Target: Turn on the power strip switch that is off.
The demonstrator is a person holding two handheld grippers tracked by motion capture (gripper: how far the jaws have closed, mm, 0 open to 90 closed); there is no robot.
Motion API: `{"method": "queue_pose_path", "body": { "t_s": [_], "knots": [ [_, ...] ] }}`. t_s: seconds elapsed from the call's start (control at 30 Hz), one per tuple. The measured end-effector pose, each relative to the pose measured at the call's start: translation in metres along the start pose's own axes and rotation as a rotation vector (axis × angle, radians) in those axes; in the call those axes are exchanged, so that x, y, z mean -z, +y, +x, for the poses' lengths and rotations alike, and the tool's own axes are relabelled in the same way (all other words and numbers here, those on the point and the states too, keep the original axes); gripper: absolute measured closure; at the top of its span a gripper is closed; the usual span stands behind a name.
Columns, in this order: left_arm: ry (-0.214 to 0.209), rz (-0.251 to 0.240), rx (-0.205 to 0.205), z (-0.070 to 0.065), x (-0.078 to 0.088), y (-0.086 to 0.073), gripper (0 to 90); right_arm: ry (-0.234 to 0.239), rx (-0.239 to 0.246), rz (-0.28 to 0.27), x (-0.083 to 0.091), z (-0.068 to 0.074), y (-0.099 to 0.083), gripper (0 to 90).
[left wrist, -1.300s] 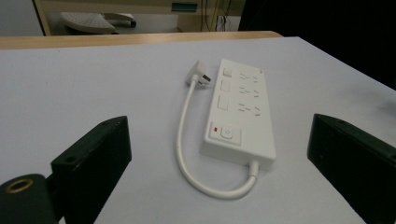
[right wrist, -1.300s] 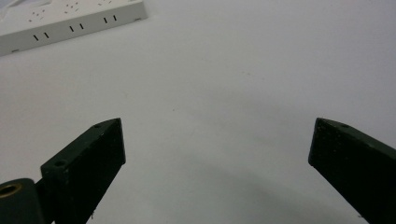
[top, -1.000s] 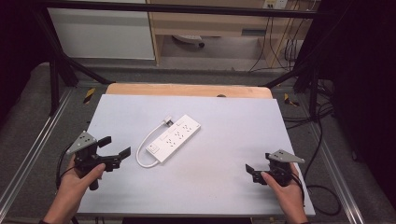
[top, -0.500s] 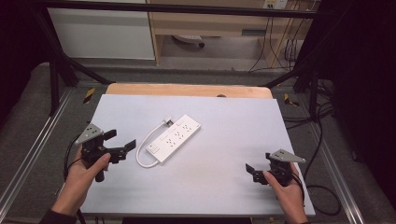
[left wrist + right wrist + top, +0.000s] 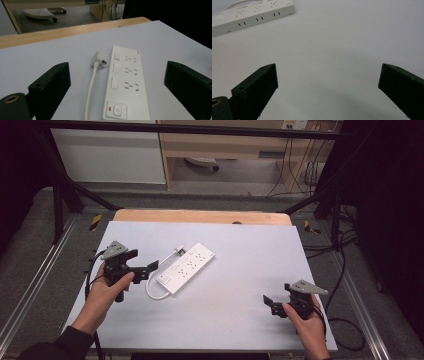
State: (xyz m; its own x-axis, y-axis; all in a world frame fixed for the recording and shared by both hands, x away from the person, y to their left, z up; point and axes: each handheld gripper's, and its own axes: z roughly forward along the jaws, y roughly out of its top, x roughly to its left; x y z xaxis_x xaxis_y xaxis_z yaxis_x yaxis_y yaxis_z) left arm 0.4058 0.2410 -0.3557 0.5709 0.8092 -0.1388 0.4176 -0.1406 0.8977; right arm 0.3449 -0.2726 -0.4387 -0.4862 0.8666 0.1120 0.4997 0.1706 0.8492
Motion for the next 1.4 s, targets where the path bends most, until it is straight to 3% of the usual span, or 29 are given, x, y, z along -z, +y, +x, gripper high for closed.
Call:
{"method": "queue_pose_path", "body": {
  "t_s": [0.77,1.4],
  "knots": [
    [0.012,0.011,-0.01,0.005,-0.049,0.026,7.1,0.006,0.004,-0.007,0.0,0.001,0.0,3.0],
    [0.022,0.036,-0.013,0.006,-0.078,0.034,7.6,0.007,0.001,-0.009,0.001,0.002,0.0,3.1]
  ]
}}
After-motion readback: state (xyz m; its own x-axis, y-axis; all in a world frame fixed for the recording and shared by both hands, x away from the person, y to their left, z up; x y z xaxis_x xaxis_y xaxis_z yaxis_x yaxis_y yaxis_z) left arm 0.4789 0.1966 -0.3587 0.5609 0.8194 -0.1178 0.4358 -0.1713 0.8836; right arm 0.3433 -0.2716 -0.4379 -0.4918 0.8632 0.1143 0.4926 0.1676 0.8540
